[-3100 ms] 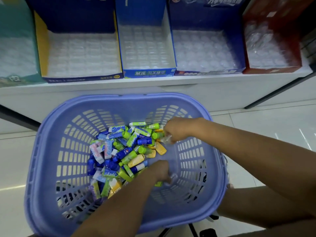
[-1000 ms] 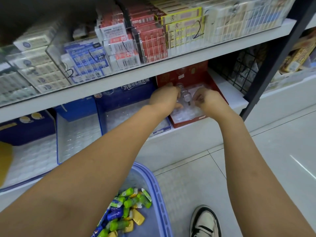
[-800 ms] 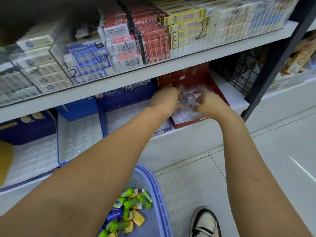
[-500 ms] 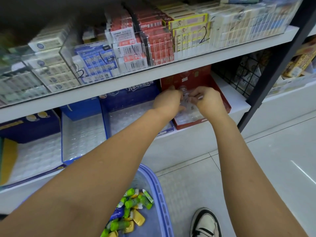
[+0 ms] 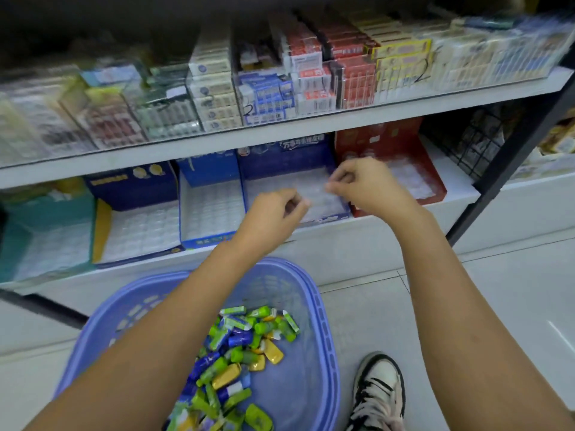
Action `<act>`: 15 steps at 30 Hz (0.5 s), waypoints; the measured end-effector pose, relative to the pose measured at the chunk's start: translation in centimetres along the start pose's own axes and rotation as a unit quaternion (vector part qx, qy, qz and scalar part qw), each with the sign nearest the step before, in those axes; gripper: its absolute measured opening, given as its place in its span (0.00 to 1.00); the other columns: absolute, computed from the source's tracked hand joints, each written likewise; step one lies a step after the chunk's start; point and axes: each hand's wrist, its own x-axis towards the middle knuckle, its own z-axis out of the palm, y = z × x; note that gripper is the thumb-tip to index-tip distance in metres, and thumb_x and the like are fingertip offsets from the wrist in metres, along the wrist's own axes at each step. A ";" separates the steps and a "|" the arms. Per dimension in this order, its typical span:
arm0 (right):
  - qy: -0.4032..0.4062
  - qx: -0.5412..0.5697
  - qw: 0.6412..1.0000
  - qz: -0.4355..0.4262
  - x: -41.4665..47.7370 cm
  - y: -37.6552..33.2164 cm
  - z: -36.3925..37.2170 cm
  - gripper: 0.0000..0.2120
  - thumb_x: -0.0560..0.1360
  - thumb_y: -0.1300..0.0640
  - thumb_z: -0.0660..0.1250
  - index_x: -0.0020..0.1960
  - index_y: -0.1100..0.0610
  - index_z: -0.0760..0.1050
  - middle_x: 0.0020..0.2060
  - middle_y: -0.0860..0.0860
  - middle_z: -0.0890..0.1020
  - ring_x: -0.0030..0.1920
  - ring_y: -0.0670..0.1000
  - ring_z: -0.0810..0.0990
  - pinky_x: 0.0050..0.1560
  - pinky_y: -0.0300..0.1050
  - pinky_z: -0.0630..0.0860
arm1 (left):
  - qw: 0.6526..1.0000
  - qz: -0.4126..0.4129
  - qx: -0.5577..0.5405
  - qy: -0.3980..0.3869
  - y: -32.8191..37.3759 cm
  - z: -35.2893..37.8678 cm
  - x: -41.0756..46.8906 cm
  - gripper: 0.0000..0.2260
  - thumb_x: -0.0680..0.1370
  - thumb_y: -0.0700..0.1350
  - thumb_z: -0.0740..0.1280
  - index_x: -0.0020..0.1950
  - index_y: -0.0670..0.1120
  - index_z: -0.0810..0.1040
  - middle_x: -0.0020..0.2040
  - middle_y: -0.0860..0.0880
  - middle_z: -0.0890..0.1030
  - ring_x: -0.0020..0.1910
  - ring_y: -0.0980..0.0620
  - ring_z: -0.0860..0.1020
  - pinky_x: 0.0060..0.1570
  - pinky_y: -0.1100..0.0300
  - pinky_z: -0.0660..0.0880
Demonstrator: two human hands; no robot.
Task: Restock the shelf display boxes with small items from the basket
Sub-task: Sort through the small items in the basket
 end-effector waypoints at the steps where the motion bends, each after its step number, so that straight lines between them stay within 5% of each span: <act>1: -0.063 -0.016 0.998 -0.018 -0.8 -1.5 1.2 0.05 0.71 0.52 0.72 0.40 0.52 0.79 0.31 0.45 0.78 0.33 0.46 0.77 0.33 0.39 0.72 | 1.000 -0.021 -0.003 -0.008 -1.5 -0.5 -1.8 0.11 0.78 0.48 0.64 0.42 0.43 0.78 0.35 0.49 0.79 0.33 0.52 0.74 0.38 0.58 0.69; 4: -0.222 -0.081 0.970 -0.062 -3.2 -4.6 6.3 0.07 0.71 0.53 0.72 0.47 0.54 0.80 0.38 0.48 0.79 0.35 0.46 0.77 0.34 0.35 0.71 | 0.992 -0.107 0.008 -0.068 -6.7 -0.6 -7.2 0.07 0.77 0.44 0.66 0.44 0.41 0.79 0.37 0.46 0.80 0.36 0.51 0.75 0.38 0.60 0.68; 7: -0.308 -0.186 0.931 -0.067 -5.0 -4.7 12.5 0.12 0.73 0.54 0.69 0.55 0.58 0.79 0.50 0.53 0.81 0.49 0.52 0.79 0.47 0.40 0.71 | 0.967 -0.197 0.061 -0.149 -12.3 0.4 -12.0 0.07 0.77 0.43 0.65 0.49 0.41 0.80 0.45 0.43 0.82 0.46 0.46 0.79 0.45 0.58 0.71; 11: -0.372 -0.294 0.881 -0.010 -7.0 -1.5 20.2 0.20 0.73 0.57 0.67 0.64 0.58 0.73 0.61 0.57 0.77 0.60 0.57 0.76 0.58 0.46 0.73 | 0.929 -0.217 0.102 -0.281 -17.3 2.7 -17.9 0.14 0.78 0.44 0.64 0.62 0.44 0.76 0.60 0.45 0.78 0.59 0.47 0.76 0.55 0.59 0.70; 15: -0.355 -0.296 0.887 -0.012 -8.1 1.4 25.2 0.23 0.75 0.60 0.63 0.69 0.57 0.66 0.63 0.60 0.75 0.62 0.59 0.75 0.59 0.49 0.73 | 0.930 -0.197 0.116 -0.287 -19.5 5.4 -20.4 0.14 0.77 0.40 0.60 0.62 0.44 0.77 0.62 0.44 0.77 0.62 0.46 0.74 0.58 0.59 0.69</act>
